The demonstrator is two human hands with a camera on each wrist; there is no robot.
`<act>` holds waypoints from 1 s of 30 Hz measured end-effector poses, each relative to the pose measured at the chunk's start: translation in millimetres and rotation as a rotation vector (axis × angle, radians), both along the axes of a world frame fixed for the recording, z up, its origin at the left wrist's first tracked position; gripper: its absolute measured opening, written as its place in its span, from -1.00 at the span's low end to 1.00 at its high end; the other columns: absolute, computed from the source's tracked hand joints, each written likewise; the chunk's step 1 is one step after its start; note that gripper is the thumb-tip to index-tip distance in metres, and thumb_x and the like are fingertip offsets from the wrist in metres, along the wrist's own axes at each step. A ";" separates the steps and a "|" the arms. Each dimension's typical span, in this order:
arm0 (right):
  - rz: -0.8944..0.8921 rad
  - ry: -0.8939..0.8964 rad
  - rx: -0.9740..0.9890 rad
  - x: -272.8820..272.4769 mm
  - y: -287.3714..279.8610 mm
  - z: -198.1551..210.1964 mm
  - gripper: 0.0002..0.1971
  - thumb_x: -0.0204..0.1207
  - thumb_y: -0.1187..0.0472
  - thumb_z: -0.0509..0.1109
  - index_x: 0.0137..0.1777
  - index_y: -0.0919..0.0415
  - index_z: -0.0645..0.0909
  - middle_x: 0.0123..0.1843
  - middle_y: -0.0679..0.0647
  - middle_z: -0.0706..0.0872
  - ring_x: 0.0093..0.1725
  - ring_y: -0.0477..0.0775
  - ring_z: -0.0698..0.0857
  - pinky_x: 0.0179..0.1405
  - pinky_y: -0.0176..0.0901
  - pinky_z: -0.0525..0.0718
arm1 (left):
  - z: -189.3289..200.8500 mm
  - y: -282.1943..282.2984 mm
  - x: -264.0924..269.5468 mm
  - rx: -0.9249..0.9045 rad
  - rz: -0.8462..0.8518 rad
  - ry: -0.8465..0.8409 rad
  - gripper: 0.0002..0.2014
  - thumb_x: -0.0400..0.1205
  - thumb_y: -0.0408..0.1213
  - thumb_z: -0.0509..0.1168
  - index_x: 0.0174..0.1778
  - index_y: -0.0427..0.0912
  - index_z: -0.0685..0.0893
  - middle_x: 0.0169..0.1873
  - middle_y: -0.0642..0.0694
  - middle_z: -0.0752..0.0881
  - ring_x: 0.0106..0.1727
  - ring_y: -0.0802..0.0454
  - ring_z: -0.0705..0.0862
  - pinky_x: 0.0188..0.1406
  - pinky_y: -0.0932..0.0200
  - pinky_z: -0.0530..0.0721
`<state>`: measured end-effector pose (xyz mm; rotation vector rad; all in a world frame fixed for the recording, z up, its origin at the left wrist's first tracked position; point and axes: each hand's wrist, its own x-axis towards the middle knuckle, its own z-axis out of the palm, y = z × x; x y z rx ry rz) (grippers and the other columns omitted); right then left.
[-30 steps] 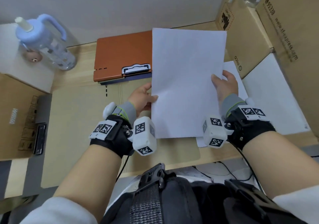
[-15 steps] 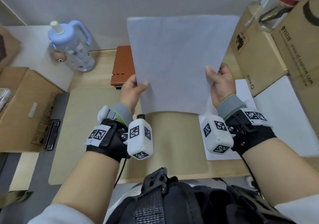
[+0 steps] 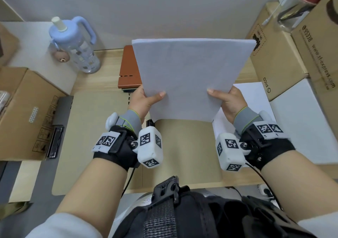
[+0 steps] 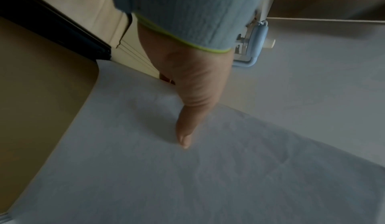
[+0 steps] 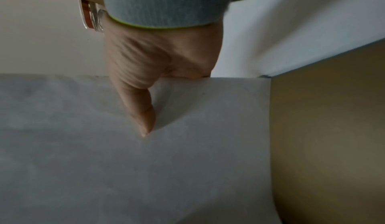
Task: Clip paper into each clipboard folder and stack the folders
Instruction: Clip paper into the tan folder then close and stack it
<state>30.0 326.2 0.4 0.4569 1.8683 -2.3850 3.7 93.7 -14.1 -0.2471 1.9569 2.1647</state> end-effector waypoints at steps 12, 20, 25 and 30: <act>0.040 -0.097 0.011 7.5 -0.2 -4.4 -0.74 0.46 0.50 0.38 -0.05 0.10 0.67 -0.18 -0.11 0.82 -0.09 -0.08 0.76 -0.03 -0.27 0.67 | -7.2 1.2 0.9 -0.035 -0.039 -0.053 -0.67 0.46 -0.58 0.43 0.08 -0.20 0.64 -0.21 0.13 0.78 -0.25 0.28 0.75 -0.14 0.34 0.68; -0.033 -0.088 0.117 2.4 -1.2 5.3 -0.81 0.43 0.44 0.46 -0.15 0.12 0.69 -0.35 -0.18 0.81 -0.29 -0.15 0.77 -0.23 -0.33 0.73 | 3.5 0.7 -2.0 -0.040 -0.048 -0.093 -0.70 0.51 -0.58 0.37 0.07 -0.15 0.60 -0.08 -0.01 0.72 -0.12 0.09 0.71 -0.05 0.21 0.70; -0.011 -0.118 0.305 7.0 -7.6 1.2 -0.86 0.45 0.36 0.48 -0.12 0.11 0.65 -0.23 -0.11 0.74 -0.30 -0.14 0.73 -0.22 -0.28 0.71 | 0.2 -1.3 4.6 -0.096 -0.071 -0.246 -0.68 0.51 -0.49 0.41 0.18 -0.23 0.62 0.05 -0.20 0.73 0.02 -0.13 0.72 0.19 -0.05 0.67; -0.038 -0.260 0.312 15.0 -12.1 -14.5 -0.72 0.43 0.38 0.50 0.13 0.22 0.64 0.02 0.14 0.73 -0.01 0.17 0.71 0.15 0.06 0.67 | -8.4 -3.6 16.7 -0.208 -0.185 -0.345 -0.78 0.61 -0.35 0.35 0.16 -0.26 0.66 0.02 -0.21 0.72 -0.13 -0.07 0.71 0.11 0.01 0.67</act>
